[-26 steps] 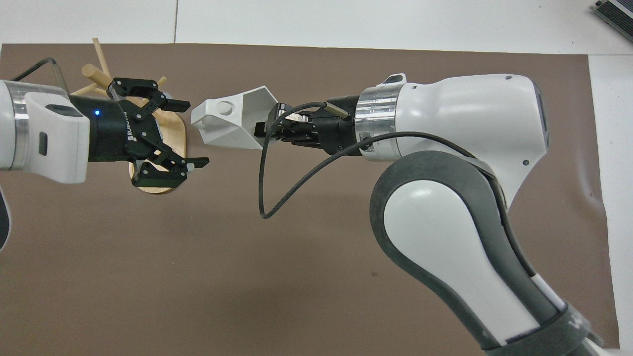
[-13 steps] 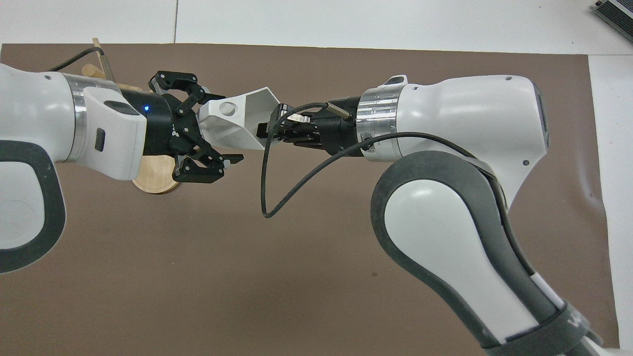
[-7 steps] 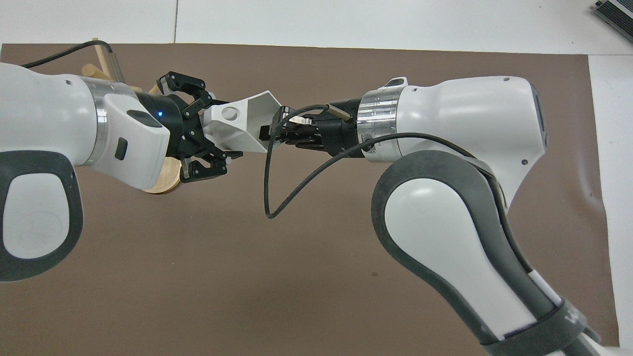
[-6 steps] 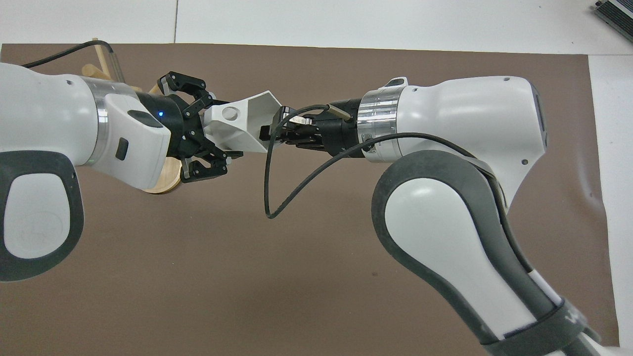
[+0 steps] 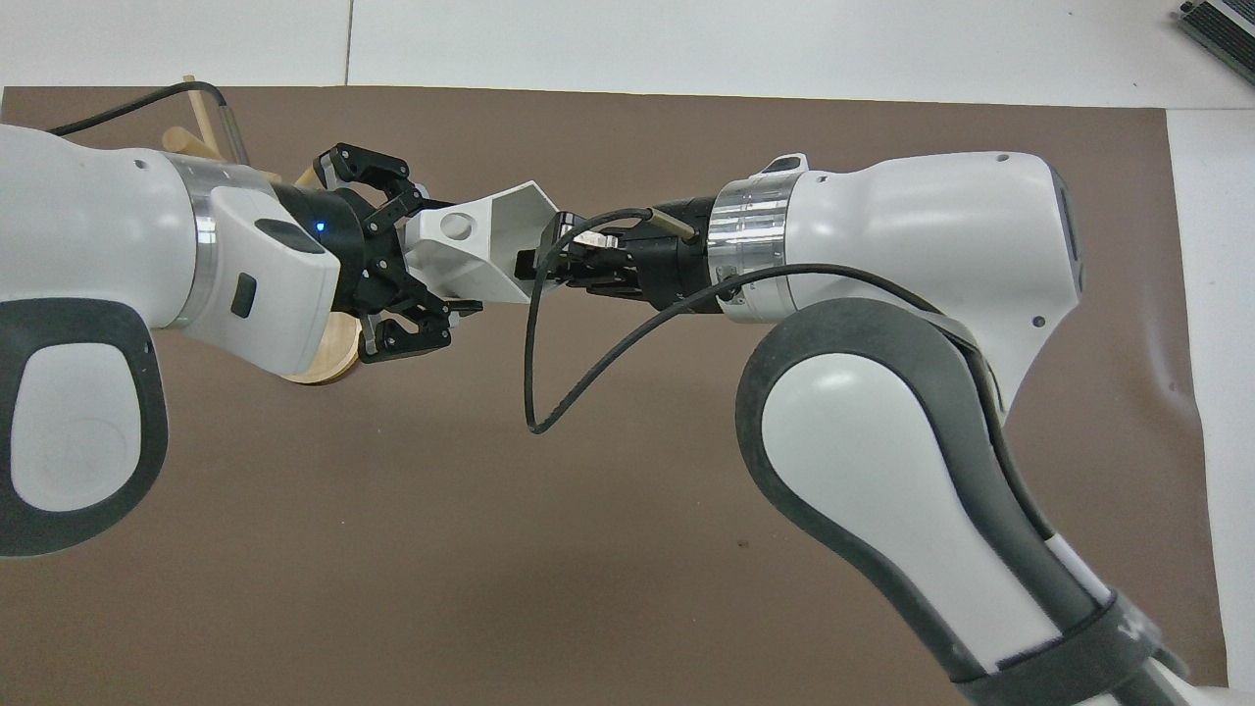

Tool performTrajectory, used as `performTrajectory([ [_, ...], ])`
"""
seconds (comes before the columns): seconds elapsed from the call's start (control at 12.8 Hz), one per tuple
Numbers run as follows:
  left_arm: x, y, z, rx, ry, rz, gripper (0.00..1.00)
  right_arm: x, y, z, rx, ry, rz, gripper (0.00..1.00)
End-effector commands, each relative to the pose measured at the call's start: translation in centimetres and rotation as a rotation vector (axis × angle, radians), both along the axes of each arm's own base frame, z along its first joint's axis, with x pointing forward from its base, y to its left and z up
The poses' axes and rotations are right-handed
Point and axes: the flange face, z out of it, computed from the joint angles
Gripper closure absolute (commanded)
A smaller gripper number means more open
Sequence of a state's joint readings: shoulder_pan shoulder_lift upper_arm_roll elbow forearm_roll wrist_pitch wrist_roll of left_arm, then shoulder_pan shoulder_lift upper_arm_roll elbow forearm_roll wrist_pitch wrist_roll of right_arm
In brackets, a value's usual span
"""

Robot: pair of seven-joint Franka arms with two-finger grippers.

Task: Hang cup on rack
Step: 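Close the left gripper on the cup held by the right gripper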

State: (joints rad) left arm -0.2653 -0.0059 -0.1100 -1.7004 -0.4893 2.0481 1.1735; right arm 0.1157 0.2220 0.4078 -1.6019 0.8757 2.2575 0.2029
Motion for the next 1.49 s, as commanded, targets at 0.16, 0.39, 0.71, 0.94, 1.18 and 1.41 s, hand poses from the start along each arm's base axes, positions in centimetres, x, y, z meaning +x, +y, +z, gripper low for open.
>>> performTrajectory([
  [0.16,-0.4,-0.3,-1.8,0.008,0.061,0.069,1.00,-0.4,0.1,1.3,0.022,-0.002,-0.021,1.00],
  [0.39,-0.5,-0.3,-2.0,0.008,0.074,0.080,1.00,-0.4,0.2,1.3,0.024,0.007,-0.021,1.00],
  [0.71,-0.6,0.3,-1.7,0.010,0.086,0.092,1.00,-0.5,0.2,1.5,0.028,0.033,-0.039,1.00],
  [0.94,-0.7,1.3,-1.7,0.015,0.119,0.110,1.00,-0.5,0.2,1.5,0.030,0.034,-0.041,1.00],
  [1.18,-0.9,1.4,-1.9,0.016,0.159,0.139,1.00,-0.5,0.2,1.6,0.030,0.033,-0.041,1.00],
  [1.41,-0.8,2.1,-1.7,0.014,0.177,0.169,1.00,-0.4,0.2,1.6,0.031,0.032,-0.042,1.00],
])
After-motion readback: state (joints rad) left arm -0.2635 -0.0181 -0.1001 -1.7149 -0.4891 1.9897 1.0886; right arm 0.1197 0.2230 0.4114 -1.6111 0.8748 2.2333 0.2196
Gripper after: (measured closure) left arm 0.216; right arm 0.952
